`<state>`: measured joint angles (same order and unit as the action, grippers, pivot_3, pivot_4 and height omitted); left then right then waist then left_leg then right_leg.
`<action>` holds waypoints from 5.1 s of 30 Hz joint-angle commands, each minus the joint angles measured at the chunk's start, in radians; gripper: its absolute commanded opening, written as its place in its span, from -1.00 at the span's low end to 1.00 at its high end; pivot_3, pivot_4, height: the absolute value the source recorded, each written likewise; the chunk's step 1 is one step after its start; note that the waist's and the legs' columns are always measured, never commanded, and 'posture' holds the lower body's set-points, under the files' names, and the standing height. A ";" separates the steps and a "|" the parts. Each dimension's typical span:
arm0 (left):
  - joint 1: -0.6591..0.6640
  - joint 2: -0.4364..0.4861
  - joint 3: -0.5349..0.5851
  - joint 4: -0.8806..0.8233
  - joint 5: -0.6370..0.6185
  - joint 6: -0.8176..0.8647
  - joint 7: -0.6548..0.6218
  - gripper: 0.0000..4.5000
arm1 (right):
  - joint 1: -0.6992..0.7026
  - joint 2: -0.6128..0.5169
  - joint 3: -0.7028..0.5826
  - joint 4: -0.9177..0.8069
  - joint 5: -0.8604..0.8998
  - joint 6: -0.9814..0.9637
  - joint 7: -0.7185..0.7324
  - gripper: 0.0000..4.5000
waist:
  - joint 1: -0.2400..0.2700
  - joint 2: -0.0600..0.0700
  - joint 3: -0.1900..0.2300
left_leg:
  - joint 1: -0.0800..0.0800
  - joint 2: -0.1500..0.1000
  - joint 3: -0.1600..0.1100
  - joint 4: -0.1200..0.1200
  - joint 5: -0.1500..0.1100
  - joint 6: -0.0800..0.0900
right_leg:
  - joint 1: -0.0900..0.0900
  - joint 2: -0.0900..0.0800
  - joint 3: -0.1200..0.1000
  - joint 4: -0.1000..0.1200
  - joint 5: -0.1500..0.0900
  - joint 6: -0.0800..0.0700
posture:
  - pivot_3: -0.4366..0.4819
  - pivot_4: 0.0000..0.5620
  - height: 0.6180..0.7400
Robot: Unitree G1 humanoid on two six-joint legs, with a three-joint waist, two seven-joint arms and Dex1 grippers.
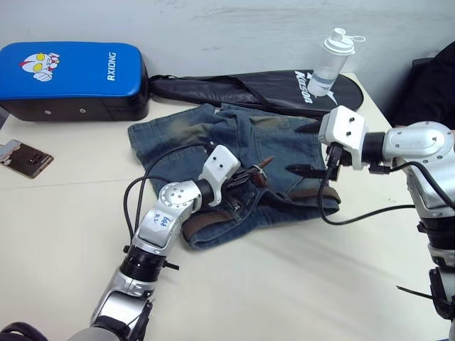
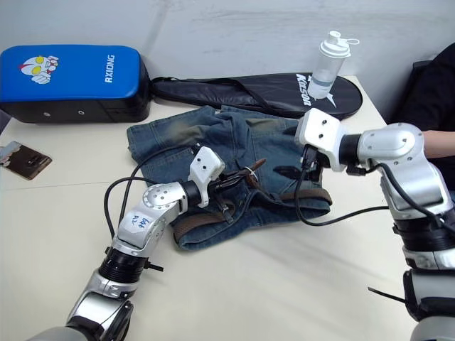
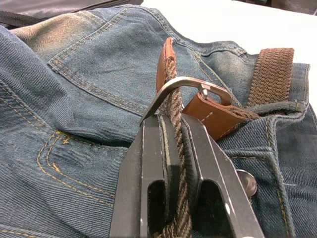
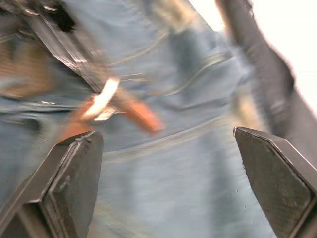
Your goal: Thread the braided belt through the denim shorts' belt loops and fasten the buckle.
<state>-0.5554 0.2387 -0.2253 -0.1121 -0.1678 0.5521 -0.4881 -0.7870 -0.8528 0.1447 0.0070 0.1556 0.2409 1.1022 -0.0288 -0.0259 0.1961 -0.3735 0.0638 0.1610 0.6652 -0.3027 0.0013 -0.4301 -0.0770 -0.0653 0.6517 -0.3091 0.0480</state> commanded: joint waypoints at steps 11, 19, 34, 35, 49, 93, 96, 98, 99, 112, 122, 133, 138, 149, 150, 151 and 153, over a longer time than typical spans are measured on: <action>-0.049 -0.008 -0.017 -0.030 0.015 -0.032 -0.044 -1.00 | -0.136 0.130 0.140 0.369 -0.253 -0.573 -0.006 0.15 | 0.001 0.000 0.000 | 0.000 0.000 0.002 0.000 0.001 0.000 | 0.000 -0.001 0.001 0.000 0.000 0.000 | -0.05 -0.47 1.00; -0.059 -0.035 0.036 -0.019 -0.017 -0.005 -0.027 -0.60 | -0.090 0.124 0.129 0.325 -0.237 -0.540 0.029 -1.00 | 0.001 0.000 0.000 | 0.000 0.000 0.001 0.001 0.001 0.000 | 0.000 -0.001 0.001 0.002 0.000 0.000 | -0.05 -0.47 1.00; 0.151 0.193 0.194 -0.348 -0.209 0.257 -0.148 0.97 | -0.109 -0.034 0.055 0.437 -0.299 -0.637 -0.019 -1.00 | -0.001 0.000 0.000 | 0.002 0.000 0.002 0.001 0.001 -0.001 | 0.000 -0.001 0.002 0.002 0.000 0.000 | -0.05 -0.47 1.00; 0.151 0.193 0.192 -0.351 -0.211 0.263 -0.143 0.97 | -0.129 -0.046 0.055 0.458 -0.319 -0.665 -0.038 -1.00 | -0.001 0.000 0.000 | 0.002 0.000 0.002 0.001 0.001 -0.001 | 0.000 -0.001 0.002 0.002 0.000 0.000 | -0.05 -0.47 1.00; -0.154 0.005 0.070 -0.096 -0.087 0.112 0.001 0.97 | -0.276 0.094 0.073 0.446 -0.310 -0.727 -0.071 -1.00 | 0.002 0.000 0.000 | 0.002 0.000 0.003 0.000 0.002 -0.002 | 0.000 0.000 0.003 0.001 0.001 0.000 | -0.05 -0.47 1.00; 0.088 -0.291 0.533 -0.359 -0.475 0.546 0.439 -1.00 | 0.102 0.299 0.005 0.011 0.157 0.388 -0.053 -0.97 | 0.000 0.000 0.000 | 0.002 -0.001 0.000 0.000 0.003 -0.002 | 0.001 0.000 0.002 0.003 0.001 0.000 | -0.05 -0.47 1.00; 0.135 -0.266 0.496 -0.376 -0.449 0.530 0.447 -1.00 | 0.124 0.305 0.077 0.043 0.138 0.395 -0.021 -0.97 | 0.000 0.000 0.000 | 0.002 0.000 0.000 0.000 0.003 -0.002 | 0.001 0.000 0.002 0.003 0.001 0.000 | -0.05 -0.47 1.00; 0.166 -0.242 0.472 -0.382 -0.432 0.520 0.448 -1.00 | 0.137 0.307 0.110 0.062 0.122 0.390 -0.013 -0.97 | -0.001 0.000 0.000 | 0.002 0.000 0.000 0.000 0.003 -0.002 | 0.001 0.000 0.002 0.003 0.001 0.000 | -0.05 -0.47 1.00; 0.189 -0.237 0.477 -0.390 -0.435 0.512 0.451 -1.00 | 0.147 0.304 0.136 0.077 0.103 0.380 -0.009 -0.97 | -0.001 0.000 0.000 | 0.002 0.000 0.000 -0.001 0.003 -0.002 | 0.001 0.000 0.002 0.003 0.001 0.000 | -0.05 -0.47 1.00; 0.374 -0.095 0.496 -0.487 -0.446 0.436 0.410 -1.00 | 0.178 0.220 0.190 0.116 -0.023 0.092 0.062 -0.97 | 0.001 -0.011 -0.007 | 0.004 0.000 -0.002 -0.001 0.000 -0.003 | 0.004 -0.001 0.001 0.001 0.001 -0.001 | -0.05 -0.47 1.00; 0.360 -0.078 0.420 -0.439 -0.439 0.391 0.394 -1.00 | 0.083 0.238 0.028 0.077 0.183 0.359 0.095 -0.97 | -0.001 -0.010 -0.006 | 0.003 0.001 -0.002 -0.001 0.000 -0.003 | 0.002 0.000 0.001 0.001 0.001 -0.002 | -0.05 -0.47 1.00; 0.362 -0.015 0.399 -0.432 -0.443 0.376 0.356 -1.00 | 0.060 0.119 0.046 0.022 0.225 0.442 0.231 0.51 | -0.001 -0.010 -0.006 | 0.001 0.001 -0.002 -0.001 -0.002 0.000 | 0.002 -0.001 0.000 -0.003 0.001 -0.001 | -0.05 -0.47 1.00; 0.373 -0.002 0.368 -0.434 -0.434 0.349 0.323 -1.00 | 0.091 0.125 0.057 0.022 0.215 0.404 0.230 0.51 | 0.002 -0.010 -0.006 | 0.001 0.001 -0.002 -0.002 -0.002 -0.001 | 0.002 -0.001 0.000 -0.003 0.001 -0.002 | -0.05 -0.47 1.00; 0.409 0.028 0.310 -0.449 -0.370 0.237 0.284 -1.00 | 0.066 0.208 0.084 0.072 0.179 0.353 0.178 0.51 | 0.015 0.001 -0.002 | -0.014 -0.020 -0.066 -0.014 0.021 0.001 | 0.025 -0.023 -0.062 -0.024 0.003 0.001 | -0.05 -0.47 1.00; 0.415 0.032 0.305 -0.449 -0.362 0.224 0.280 -1.00 | 0.062 0.215 0.088 0.073 0.177 0.353 0.177 0.51 | 0.023 0.001 -0.002 | -0.015 -0.020 -0.065 -0.014 0.021 0.001 | 0.024 -0.023 -0.062 -0.024 0.003 0.000 | -0.05 -0.47 1.00; 0.424 0.035 0.298 -0.451 -0.349 0.208 0.277 -1.00 | 0.059 0.222 0.096 0.075 0.172 0.350 0.179 0.51 | 0.026 0.001 -0.002 | -0.016 -0.020 -0.064 -0.014 0.021 0.001 | 0.023 -0.023 -0.061 -0.023 0.004 -0.001 | -0.05 -0.47 1.00; 0.438 0.036 0.284 -0.453 -0.331 0.184 0.274 -1.00 | 0.053 0.228 0.108 0.079 0.166 0.344 0.186 0.51 | 0.028 0.001 -0.002 | -0.016 -0.020 -0.063 -0.014 0.020 0.002 | 0.022 -0.023 -0.060 -0.024 0.005 -0.002 | -0.05 -0.47 1.00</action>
<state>-0.1268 0.2713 0.0705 -0.5315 -0.5163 0.7722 -0.2051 -0.7136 -0.6217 0.2563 0.0928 0.3284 0.5918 1.2800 -0.0007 -0.0251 0.1946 -0.3893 0.0439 0.0982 0.6516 -0.2828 0.0036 -0.4077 -0.1002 -0.1253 0.6280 -0.3042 0.0464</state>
